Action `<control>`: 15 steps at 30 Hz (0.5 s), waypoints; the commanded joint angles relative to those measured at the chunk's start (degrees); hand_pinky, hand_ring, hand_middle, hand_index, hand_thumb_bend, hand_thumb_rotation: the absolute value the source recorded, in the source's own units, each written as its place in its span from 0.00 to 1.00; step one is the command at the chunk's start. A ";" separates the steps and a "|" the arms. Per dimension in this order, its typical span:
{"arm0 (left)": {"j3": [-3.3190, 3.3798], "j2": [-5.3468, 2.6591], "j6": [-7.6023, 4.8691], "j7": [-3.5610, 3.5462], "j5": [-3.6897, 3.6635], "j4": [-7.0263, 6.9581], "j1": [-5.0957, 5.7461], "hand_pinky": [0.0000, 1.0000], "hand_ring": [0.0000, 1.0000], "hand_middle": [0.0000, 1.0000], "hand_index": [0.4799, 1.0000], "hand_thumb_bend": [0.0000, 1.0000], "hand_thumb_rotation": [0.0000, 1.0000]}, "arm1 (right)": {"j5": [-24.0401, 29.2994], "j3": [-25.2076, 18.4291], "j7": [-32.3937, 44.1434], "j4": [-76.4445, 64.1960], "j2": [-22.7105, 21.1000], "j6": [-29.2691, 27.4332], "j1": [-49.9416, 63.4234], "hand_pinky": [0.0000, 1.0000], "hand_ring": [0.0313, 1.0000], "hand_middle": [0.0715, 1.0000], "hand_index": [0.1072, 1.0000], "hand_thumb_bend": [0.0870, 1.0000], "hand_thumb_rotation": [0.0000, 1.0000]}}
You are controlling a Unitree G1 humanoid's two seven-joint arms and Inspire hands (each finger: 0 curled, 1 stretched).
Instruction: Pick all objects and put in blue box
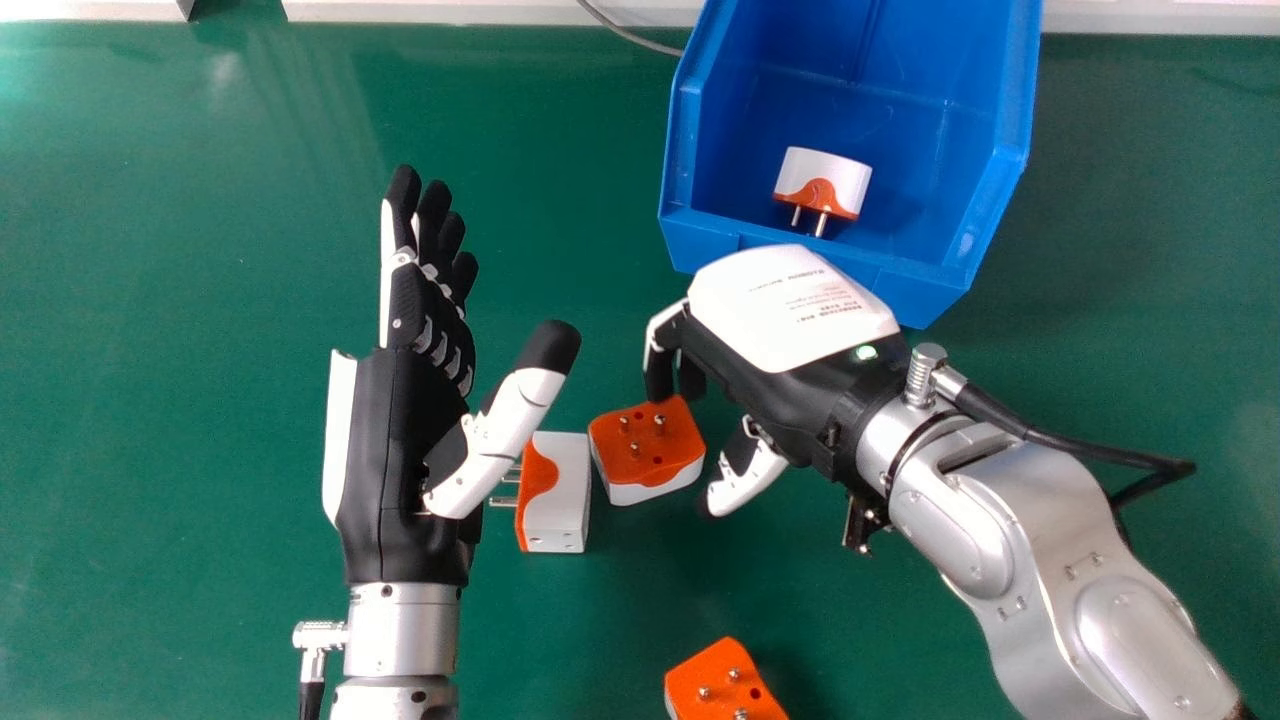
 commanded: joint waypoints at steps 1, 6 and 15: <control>0.03 -1.56 -1.86 1.15 1.79 -0.46 -0.21 1.00 1.00 1.00 1.00 0.79 0.48 | -0.81 -0.14 -2.74 -0.15 0.55 -0.91 -1.45 0.52 0.57 0.62 0.61 0.65 0.05; -0.64 -1.29 -2.64 0.45 0.78 0.12 -0.58 1.00 1.00 1.00 1.00 0.79 0.48 | -1.43 0.20 -4.17 0.70 0.69 -0.81 -1.45 0.61 0.66 0.70 0.69 0.72 0.08; -0.71 -1.17 -1.80 0.18 0.35 -0.50 -0.62 1.00 1.00 1.00 1.00 0.79 0.48 | -1.09 2.07 -6.54 14.03 3.13 -1.64 -5.83 0.69 0.72 0.76 0.75 0.78 0.11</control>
